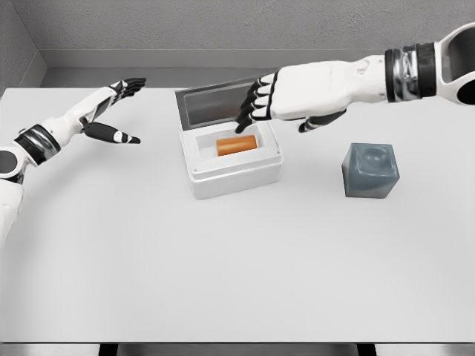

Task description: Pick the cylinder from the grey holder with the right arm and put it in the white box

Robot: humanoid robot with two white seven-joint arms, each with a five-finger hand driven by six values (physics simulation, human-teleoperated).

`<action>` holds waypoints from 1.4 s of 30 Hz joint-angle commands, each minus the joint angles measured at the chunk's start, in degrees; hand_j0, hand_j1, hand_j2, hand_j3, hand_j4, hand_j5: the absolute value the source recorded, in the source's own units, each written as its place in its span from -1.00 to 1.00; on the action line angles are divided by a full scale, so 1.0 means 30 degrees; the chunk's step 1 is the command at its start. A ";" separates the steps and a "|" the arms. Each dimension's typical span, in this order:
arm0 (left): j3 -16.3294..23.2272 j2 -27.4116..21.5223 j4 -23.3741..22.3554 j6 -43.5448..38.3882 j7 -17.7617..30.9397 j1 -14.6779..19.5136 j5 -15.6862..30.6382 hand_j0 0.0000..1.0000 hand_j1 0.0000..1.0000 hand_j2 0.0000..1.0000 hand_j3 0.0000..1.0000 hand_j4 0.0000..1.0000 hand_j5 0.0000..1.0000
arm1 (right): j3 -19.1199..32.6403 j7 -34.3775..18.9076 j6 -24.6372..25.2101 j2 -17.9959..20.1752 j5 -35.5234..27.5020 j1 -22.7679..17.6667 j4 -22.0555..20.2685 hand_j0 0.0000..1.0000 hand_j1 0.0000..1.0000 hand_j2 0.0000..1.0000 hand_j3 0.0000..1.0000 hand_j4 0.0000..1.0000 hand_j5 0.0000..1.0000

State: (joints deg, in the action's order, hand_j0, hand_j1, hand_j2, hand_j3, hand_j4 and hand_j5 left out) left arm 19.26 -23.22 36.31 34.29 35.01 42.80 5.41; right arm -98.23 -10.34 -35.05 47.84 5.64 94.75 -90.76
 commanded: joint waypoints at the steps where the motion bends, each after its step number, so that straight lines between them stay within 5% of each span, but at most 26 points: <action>1: 0.0025 0.0007 0.0057 0.0230 -0.0005 0.0000 0.0189 1.00 1.00 1.00 1.00 1.00 1.00 | 0.0047 0.0049 0.0016 0.1687 -0.0062 0.0000 -0.1212 0.95 0.95 0.95 0.95 0.95 0.95; 7: 0.0171 0.0095 0.0437 0.0236 -0.0005 -0.0205 0.0511 1.00 1.00 1.00 1.00 1.00 1.00 | 0.0047 0.0224 0.0016 0.6874 -0.0062 0.0147 -0.1388 1.00 1.00 1.00 1.00 1.00 1.00; 13: 0.2047 -0.0051 0.1638 0.0236 -0.0005 -0.0234 0.1507 1.00 1.00 1.00 1.00 1.00 1.00 | 0.0194 0.0019 0.0016 0.8632 -0.0062 -0.1084 -0.1241 1.00 1.00 1.00 1.00 1.00 1.00; 17: 0.2193 -0.0139 0.1726 0.0236 -0.0005 -0.0205 0.1918 1.00 1.00 1.00 1.00 1.00 1.00 | 0.0633 -0.0010 0.0016 0.8984 -0.0062 -0.1552 -0.1241 1.00 1.00 1.00 1.00 1.00 1.00; 21: 0.2603 -0.0256 0.2078 0.0236 -0.0005 -0.0205 0.1947 1.00 1.00 1.00 1.00 1.00 1.00 | 0.2860 -0.0039 0.0016 0.8457 -0.0062 -0.3721 -0.1271 1.00 1.00 1.00 1.00 1.00 1.00; 42: 0.3482 -0.1252 0.5066 0.0236 -0.0005 -0.0703 0.2415 1.00 1.00 1.00 1.00 1.00 1.00 | 0.3475 0.0049 0.0016 0.7695 -0.0150 -0.3896 -0.1300 1.00 1.00 1.00 1.00 1.00 1.00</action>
State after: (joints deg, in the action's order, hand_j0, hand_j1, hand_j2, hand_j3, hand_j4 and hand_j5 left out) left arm 29.74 -26.31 50.74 35.13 35.02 40.17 12.07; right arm -88.07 -10.23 -35.06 70.96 5.56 83.06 -94.68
